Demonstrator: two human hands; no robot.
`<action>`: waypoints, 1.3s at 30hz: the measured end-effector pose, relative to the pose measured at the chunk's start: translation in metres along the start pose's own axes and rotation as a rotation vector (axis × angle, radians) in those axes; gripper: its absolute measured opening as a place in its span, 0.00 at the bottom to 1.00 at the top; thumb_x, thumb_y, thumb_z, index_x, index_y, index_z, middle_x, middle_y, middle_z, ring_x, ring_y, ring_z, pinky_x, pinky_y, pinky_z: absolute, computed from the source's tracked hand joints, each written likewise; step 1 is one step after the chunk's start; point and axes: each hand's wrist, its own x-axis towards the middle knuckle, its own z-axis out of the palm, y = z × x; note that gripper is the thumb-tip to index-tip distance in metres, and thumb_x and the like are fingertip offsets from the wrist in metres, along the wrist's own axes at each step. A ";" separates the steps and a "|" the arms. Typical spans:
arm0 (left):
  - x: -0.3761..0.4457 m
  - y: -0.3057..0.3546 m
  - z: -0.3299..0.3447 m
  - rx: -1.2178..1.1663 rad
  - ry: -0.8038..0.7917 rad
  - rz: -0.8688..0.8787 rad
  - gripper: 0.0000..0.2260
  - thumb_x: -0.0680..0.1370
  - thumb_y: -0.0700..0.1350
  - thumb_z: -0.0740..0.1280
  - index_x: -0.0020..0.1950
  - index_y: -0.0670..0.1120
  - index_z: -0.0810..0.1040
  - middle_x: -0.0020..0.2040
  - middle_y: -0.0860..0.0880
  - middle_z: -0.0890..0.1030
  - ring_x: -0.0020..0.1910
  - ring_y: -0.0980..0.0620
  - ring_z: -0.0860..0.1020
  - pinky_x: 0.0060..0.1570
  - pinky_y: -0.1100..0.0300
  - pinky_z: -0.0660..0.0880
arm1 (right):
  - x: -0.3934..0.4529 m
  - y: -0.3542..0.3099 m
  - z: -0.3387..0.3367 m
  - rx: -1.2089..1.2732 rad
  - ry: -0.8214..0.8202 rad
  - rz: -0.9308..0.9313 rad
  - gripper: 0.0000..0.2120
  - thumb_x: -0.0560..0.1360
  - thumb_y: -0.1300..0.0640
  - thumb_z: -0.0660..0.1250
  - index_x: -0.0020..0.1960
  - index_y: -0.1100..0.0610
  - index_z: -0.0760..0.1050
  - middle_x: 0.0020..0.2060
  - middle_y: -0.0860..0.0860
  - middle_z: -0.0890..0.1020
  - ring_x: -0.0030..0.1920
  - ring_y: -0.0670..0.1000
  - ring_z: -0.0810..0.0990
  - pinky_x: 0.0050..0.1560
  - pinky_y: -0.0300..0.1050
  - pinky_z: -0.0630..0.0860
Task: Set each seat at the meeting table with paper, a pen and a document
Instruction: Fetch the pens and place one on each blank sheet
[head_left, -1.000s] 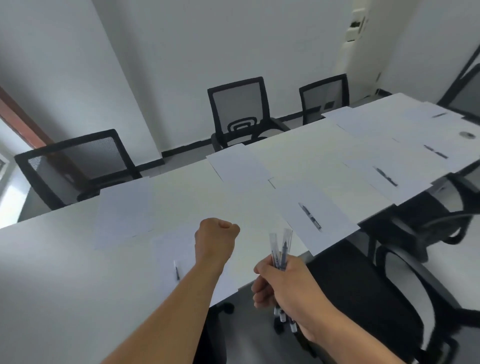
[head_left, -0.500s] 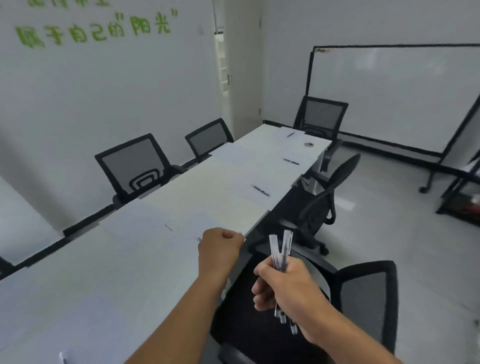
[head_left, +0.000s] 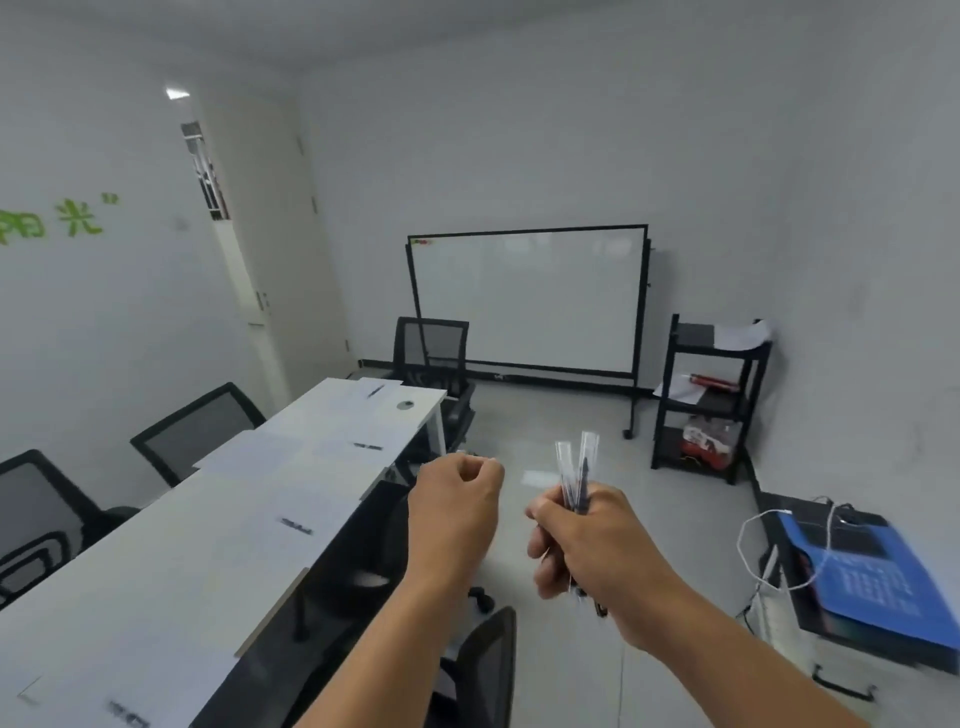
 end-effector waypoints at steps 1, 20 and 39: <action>0.002 0.015 0.020 -0.027 -0.012 0.024 0.16 0.81 0.45 0.69 0.37 0.37 0.78 0.27 0.47 0.73 0.27 0.54 0.68 0.34 0.55 0.73 | 0.005 -0.005 -0.022 -0.011 0.039 -0.025 0.11 0.87 0.59 0.63 0.52 0.64 0.80 0.36 0.62 0.83 0.30 0.57 0.81 0.35 0.51 0.84; 0.200 0.161 0.212 -0.289 -0.153 0.214 0.10 0.82 0.43 0.71 0.40 0.45 0.84 0.27 0.56 0.79 0.26 0.60 0.71 0.27 0.67 0.69 | 0.242 -0.100 -0.214 0.030 0.363 -0.204 0.21 0.83 0.42 0.70 0.43 0.54 0.67 0.28 0.50 0.63 0.26 0.49 0.59 0.26 0.43 0.60; 0.466 0.227 0.418 -0.310 -0.153 0.212 0.10 0.83 0.46 0.71 0.44 0.43 0.84 0.33 0.53 0.79 0.34 0.54 0.73 0.33 0.60 0.72 | 0.557 -0.109 -0.354 0.057 0.398 -0.243 0.19 0.86 0.50 0.67 0.39 0.56 0.69 0.25 0.49 0.67 0.23 0.49 0.64 0.25 0.42 0.68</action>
